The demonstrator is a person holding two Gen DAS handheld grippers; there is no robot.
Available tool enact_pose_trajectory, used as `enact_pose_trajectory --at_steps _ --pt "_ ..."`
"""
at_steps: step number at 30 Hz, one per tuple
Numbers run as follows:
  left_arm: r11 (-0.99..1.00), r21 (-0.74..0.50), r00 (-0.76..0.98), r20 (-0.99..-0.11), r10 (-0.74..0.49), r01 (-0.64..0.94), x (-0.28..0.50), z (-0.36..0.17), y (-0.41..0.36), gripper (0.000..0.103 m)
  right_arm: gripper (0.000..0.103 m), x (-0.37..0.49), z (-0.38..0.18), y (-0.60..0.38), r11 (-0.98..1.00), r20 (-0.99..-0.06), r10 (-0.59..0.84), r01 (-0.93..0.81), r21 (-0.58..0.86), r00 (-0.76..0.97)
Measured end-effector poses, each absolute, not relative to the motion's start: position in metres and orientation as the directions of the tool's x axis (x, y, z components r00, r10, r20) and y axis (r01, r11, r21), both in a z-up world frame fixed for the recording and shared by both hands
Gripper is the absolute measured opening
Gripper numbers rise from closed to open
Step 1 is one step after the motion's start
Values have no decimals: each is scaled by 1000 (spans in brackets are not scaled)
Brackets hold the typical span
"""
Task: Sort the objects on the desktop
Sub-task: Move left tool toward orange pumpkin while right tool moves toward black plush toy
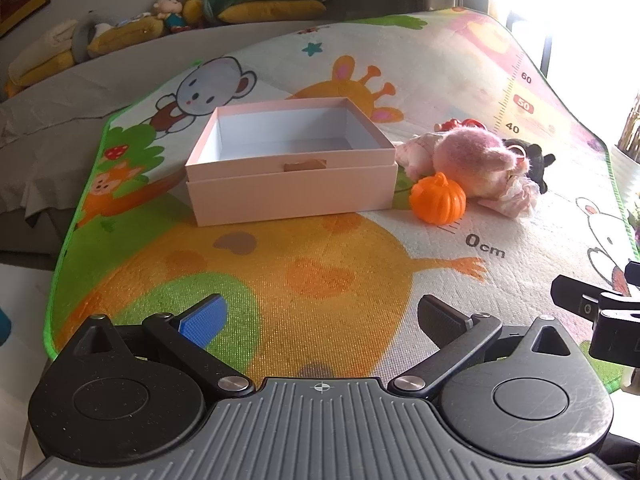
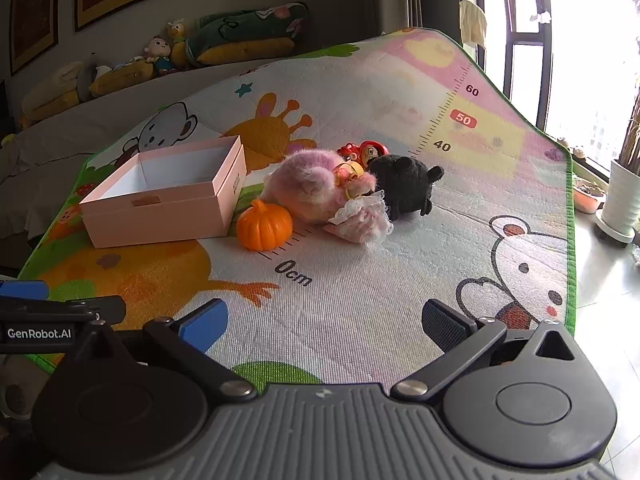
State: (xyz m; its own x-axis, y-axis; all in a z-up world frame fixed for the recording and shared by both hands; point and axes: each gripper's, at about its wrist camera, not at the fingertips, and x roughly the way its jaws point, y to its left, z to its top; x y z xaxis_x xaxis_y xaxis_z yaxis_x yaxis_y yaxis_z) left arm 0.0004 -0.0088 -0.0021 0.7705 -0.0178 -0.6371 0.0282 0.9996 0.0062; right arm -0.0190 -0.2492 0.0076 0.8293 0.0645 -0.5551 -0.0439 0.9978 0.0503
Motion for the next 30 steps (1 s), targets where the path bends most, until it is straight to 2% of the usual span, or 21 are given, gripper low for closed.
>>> enact_pose_trajectory --at_steps 4,12,21,28,30 --pt "996 22 782 -621 -54 86 8 -2 -14 103 103 -15 8 -256 997 -559 74 -44 67 826" --pt "973 169 837 -547 -37 154 70 -3 -34 103 103 21 3 -287 995 -543 84 -39 95 836" --pt "970 168 785 -619 -34 174 135 -28 -14 103 103 70 -26 -291 956 -654 223 -32 290 723" --pt "973 208 808 -588 45 97 141 -30 20 103 103 67 -33 -295 944 -623 224 -7 331 750" --pt "985 139 806 -592 5 97 136 -27 30 103 103 63 -36 -302 923 -586 244 -1 384 773"
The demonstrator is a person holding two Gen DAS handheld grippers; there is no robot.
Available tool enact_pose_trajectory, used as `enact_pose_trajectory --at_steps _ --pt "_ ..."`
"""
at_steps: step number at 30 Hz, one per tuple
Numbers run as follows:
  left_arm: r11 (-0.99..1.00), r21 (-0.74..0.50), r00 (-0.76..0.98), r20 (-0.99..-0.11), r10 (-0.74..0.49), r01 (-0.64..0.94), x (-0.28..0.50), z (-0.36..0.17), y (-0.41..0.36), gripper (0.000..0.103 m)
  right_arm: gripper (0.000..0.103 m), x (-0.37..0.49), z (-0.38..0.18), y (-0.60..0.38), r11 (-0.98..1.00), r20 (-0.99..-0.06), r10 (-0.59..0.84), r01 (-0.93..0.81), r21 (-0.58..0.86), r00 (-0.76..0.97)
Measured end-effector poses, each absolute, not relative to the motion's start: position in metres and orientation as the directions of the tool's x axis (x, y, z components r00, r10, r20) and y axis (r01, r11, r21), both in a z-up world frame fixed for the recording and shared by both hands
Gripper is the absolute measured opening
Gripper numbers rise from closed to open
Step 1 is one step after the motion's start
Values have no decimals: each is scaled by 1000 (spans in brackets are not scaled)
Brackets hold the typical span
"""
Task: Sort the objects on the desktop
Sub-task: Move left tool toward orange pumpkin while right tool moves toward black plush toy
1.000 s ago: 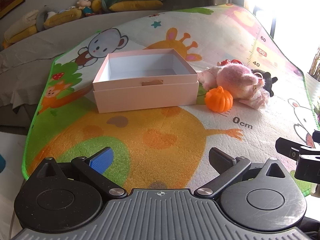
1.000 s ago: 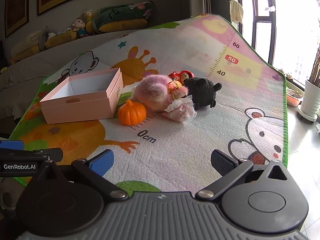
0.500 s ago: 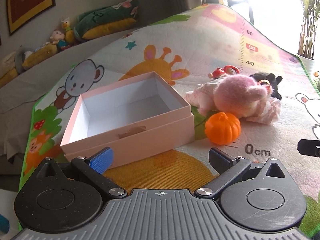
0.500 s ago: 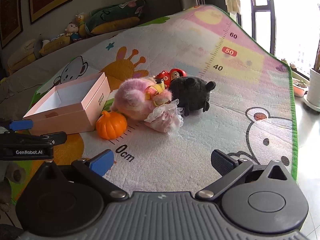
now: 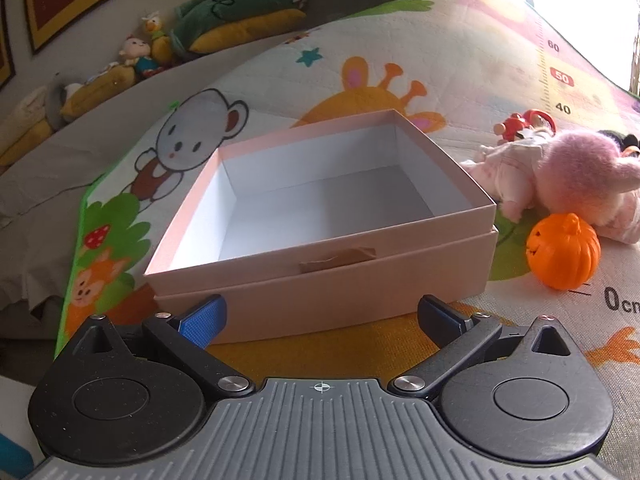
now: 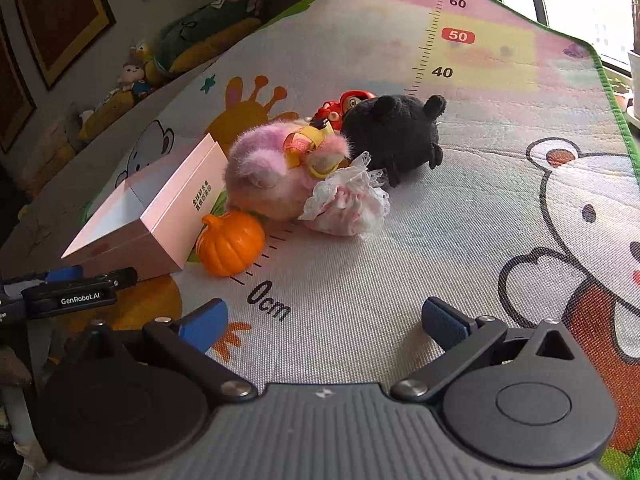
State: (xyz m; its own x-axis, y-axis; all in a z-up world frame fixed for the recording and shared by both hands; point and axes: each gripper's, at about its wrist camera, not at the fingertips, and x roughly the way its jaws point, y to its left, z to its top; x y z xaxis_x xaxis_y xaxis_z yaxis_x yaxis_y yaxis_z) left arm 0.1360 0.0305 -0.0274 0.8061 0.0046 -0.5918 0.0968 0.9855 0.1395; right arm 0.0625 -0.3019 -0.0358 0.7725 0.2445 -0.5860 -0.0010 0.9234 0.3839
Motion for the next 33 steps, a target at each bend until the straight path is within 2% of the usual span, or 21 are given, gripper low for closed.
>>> enact_pose_trajectory --at_steps 2,4,9,17,21,24,27,31,32,33 --pt "989 29 780 -617 -99 148 128 -26 32 103 103 61 -37 -309 902 -564 269 0 431 781" --pt "979 -32 743 -646 -174 202 120 -27 21 103 103 67 -34 -311 908 -578 296 -36 417 760" --pt "969 -97 651 -725 -226 229 116 -38 -5 103 103 82 -35 -306 927 -597 365 -215 308 715" --pt "966 -7 656 -733 -180 257 112 -44 -17 103 103 85 -37 -307 921 -572 383 -251 298 726" --pt "964 -22 645 -739 -195 266 117 -39 -24 103 103 78 -34 -322 927 -460 310 -157 341 832" --pt "942 -59 681 -676 -281 330 118 -24 -41 103 103 79 -24 -333 954 -427 231 -117 275 874" --pt "923 -11 728 -612 -310 384 121 -14 -66 103 103 84 -16 -338 974 -450 200 -126 189 870" --pt "908 48 749 -584 -313 417 131 -12 -93 102 103 83 -6 -336 977 -456 214 -182 112 864" --pt "905 68 755 -579 -307 419 132 -13 -97 100 102 83 -4 -337 975 -454 220 -192 107 863" --pt "903 81 756 -580 -302 423 135 -14 -100 90 101 82 -1 -337 973 -451 232 -206 107 862"
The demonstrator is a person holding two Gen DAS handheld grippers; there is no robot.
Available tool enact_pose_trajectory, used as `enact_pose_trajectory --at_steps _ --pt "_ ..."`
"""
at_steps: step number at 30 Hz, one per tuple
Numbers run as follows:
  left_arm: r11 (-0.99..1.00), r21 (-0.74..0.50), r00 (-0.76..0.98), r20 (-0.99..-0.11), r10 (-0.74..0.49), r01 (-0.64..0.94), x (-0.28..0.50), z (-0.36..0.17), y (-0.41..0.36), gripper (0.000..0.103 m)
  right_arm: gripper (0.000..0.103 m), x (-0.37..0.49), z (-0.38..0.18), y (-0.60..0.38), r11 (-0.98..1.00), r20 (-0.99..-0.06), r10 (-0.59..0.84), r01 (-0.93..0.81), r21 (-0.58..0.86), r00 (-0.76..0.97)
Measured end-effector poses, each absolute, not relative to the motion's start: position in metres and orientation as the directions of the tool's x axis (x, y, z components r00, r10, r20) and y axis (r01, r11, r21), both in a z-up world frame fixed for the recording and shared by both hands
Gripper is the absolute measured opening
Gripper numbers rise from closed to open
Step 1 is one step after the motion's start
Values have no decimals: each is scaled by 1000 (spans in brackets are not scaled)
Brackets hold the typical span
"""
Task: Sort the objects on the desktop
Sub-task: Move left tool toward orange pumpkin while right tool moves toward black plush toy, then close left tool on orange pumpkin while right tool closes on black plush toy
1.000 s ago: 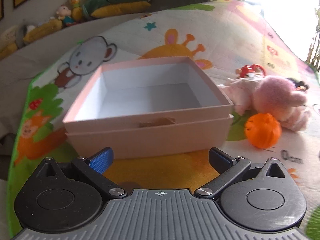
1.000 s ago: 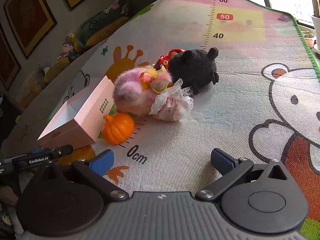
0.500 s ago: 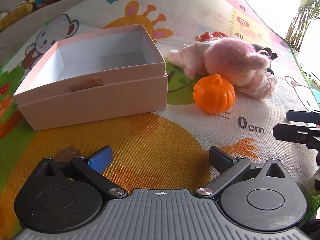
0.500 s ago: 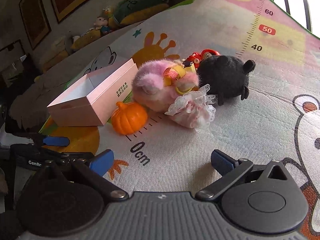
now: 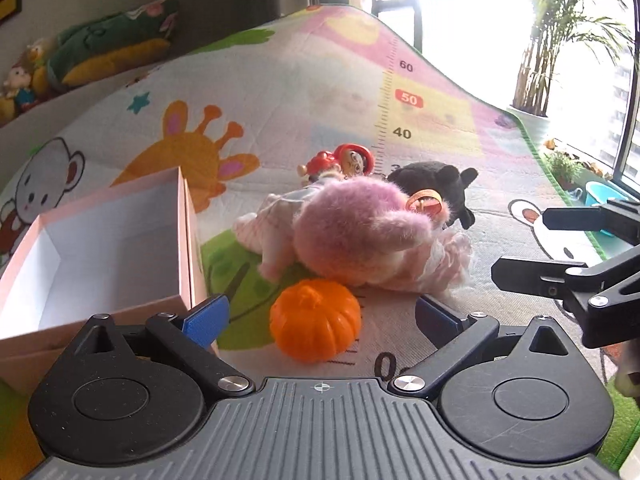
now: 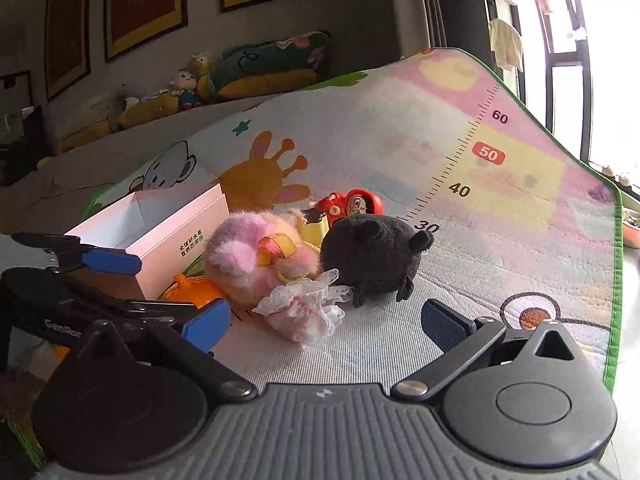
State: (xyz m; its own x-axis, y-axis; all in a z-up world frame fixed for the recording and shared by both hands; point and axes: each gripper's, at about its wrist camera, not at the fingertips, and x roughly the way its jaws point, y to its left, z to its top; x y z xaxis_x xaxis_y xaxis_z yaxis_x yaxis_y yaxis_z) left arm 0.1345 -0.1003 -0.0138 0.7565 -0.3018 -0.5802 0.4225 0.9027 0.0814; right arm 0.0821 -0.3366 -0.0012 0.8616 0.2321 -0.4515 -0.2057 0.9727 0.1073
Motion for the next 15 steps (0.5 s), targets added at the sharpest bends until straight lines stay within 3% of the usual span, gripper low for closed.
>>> enact_pose_trajectory --at_steps 2,4,8,9,13,15 --pt "899 93 744 -601 -293 429 140 -18 -105 70 95 85 3 -341 968 -455 251 -218 125 855" --pt "900 98 736 -617 -279 424 145 -24 -107 71 90 92 7 -347 963 -457 268 -222 152 848" --pt "906 94 728 -632 -267 414 151 -31 -106 74 63 111 18 -356 954 -464 299 -247 171 834" --pt "905 88 724 -635 -270 416 152 -31 -106 73 60 118 20 -358 950 -465 311 -256 178 829" --pt "904 72 711 -645 -280 420 156 -34 -107 72 63 146 24 -356 956 -451 295 -255 147 843" --pt "907 66 710 -647 -278 415 157 -35 -105 67 82 161 22 -351 969 -443 247 -231 90 862"
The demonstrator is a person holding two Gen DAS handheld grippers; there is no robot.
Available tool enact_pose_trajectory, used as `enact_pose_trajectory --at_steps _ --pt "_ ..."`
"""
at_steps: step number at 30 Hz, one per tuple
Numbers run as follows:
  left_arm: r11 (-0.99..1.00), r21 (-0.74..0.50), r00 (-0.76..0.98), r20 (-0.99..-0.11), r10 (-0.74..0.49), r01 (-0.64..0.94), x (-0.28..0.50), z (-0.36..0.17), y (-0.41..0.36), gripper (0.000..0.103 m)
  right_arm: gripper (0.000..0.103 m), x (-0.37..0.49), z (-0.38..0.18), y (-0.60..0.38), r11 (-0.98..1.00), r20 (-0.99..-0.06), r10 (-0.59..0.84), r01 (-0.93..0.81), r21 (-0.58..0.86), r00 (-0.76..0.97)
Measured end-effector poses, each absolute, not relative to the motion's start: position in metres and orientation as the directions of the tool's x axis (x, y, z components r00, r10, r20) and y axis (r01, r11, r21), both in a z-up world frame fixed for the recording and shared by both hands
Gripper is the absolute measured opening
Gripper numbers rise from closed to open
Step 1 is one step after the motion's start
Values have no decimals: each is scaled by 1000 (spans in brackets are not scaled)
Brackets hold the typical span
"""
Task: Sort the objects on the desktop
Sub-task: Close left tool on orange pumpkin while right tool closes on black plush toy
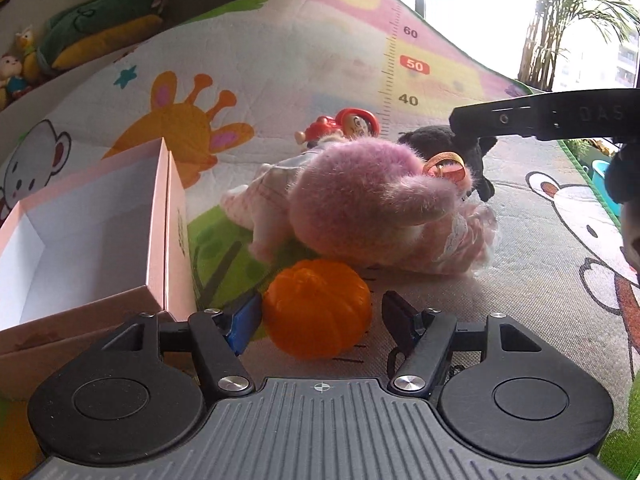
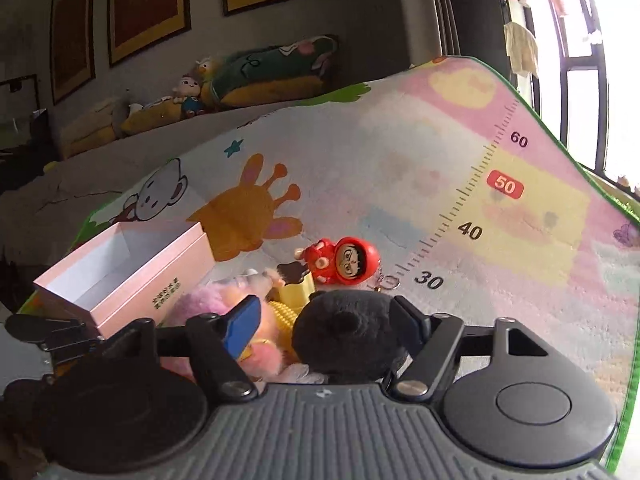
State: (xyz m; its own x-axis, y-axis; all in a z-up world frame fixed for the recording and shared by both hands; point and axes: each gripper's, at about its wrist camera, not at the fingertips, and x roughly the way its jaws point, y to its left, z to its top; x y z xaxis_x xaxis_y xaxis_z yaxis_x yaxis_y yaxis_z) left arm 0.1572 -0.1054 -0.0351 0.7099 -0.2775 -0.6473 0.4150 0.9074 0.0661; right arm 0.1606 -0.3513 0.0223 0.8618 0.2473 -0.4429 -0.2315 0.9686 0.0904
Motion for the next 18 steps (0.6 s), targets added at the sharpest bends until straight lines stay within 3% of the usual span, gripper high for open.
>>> enact_pose_trajectory --at_steps 6,11,16,18 --pt "912 37 701 -653 -287 408 159 -35 -102 67 88 201 2 -353 975 -504 223 -198 104 834" --pt "916 32 701 -655 -283 400 162 -36 -100 75 97 212 -14 -363 975 -533 218 -158 156 818" --pt "914 10 684 -667 -295 405 169 -39 -101 73 96 219 -20 -360 964 -549 261 -186 189 794" --pt "910 15 685 -663 -301 414 167 -39 -102 66 88 220 -18 -358 964 -551 262 -193 182 792"
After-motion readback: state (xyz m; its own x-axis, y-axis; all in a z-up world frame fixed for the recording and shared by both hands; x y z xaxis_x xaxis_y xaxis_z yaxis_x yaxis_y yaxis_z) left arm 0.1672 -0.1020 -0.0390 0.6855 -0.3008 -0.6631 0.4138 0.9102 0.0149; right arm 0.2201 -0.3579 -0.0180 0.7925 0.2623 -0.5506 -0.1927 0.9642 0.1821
